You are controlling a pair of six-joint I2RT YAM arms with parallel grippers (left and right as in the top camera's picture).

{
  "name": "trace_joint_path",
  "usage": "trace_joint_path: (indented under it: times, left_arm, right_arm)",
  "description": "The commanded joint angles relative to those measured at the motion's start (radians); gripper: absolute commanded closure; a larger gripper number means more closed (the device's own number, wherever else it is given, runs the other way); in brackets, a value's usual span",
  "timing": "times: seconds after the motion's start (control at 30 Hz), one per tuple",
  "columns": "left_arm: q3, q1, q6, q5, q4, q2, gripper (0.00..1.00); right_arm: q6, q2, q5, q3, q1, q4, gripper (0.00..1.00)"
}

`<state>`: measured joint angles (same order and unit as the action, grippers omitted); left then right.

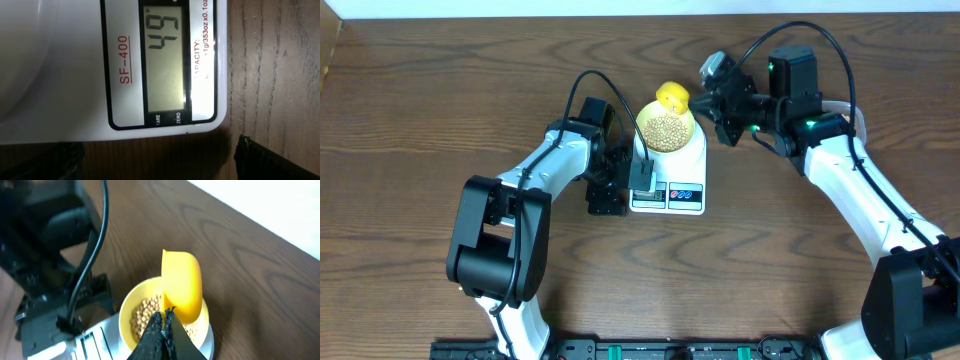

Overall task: Scoop item into bowl and weigh 50g on scale
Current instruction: 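Lift the scoop holding soybeans out of the bowl, right gripper, then carry the scoop with the right gripper over to the soybean tub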

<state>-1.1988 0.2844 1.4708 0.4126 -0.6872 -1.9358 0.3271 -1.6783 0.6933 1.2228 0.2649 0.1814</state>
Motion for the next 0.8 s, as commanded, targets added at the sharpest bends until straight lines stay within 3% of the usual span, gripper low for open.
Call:
trace_joint_path:
  times: [0.0, 0.13, 0.27, 0.77]
  left_arm:
    - [0.011, 0.009, 0.014, 0.020, -0.004, -0.011, 0.02]
    - [0.011, 0.009, 0.014, 0.020, -0.004, -0.012, 0.02]
    - [0.011, 0.009, 0.014, 0.020, -0.004, -0.012, 0.02]
    - [0.011, 0.009, 0.014, 0.020, -0.004, -0.011, 0.02]
  right_arm:
    - [-0.233, 0.005, 0.008, 0.008, -0.011, -0.025, 0.99]
    - [-0.375, 0.005, 0.073, 0.008, -0.037, -0.032, 0.99]
    - [-0.426, 0.005, 0.143, 0.008, -0.065, -0.032, 0.99]
    - [-0.439, 0.005, 0.155, 0.008, -0.105, -0.032, 0.99]
